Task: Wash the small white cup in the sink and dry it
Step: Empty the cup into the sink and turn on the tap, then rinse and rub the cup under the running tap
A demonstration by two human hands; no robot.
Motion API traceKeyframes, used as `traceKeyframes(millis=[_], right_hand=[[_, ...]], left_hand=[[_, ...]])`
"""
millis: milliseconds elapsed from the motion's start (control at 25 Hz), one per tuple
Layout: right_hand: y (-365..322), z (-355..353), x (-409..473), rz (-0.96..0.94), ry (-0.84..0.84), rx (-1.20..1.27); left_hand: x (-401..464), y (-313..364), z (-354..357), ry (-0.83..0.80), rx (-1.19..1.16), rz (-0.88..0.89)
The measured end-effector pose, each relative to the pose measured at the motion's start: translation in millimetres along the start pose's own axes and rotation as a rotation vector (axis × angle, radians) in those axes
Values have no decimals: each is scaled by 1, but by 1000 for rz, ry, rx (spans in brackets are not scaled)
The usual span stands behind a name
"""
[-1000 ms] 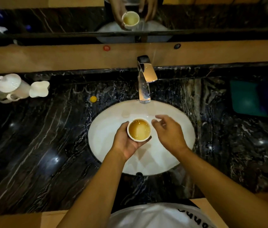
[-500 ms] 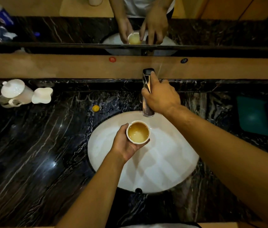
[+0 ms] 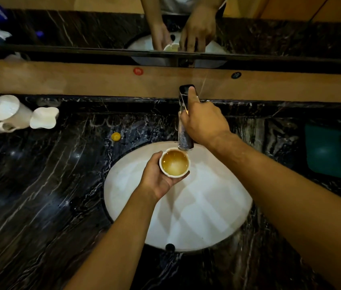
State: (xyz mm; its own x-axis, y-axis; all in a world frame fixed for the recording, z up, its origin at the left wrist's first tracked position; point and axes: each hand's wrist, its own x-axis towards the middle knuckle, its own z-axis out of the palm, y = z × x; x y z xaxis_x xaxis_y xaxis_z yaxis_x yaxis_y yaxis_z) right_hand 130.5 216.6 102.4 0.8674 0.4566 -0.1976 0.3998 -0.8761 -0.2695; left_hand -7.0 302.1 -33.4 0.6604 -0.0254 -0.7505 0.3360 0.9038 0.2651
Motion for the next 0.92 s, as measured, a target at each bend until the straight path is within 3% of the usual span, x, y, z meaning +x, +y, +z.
traceKeyframes(millis=[800,920], right_hand=[[1,-21,15,-59,-42,44],[6,-17,8,-34,-35,179]], left_hand=[[-5,0,19,15,60,14],[-4,0,22,25,38,22]])
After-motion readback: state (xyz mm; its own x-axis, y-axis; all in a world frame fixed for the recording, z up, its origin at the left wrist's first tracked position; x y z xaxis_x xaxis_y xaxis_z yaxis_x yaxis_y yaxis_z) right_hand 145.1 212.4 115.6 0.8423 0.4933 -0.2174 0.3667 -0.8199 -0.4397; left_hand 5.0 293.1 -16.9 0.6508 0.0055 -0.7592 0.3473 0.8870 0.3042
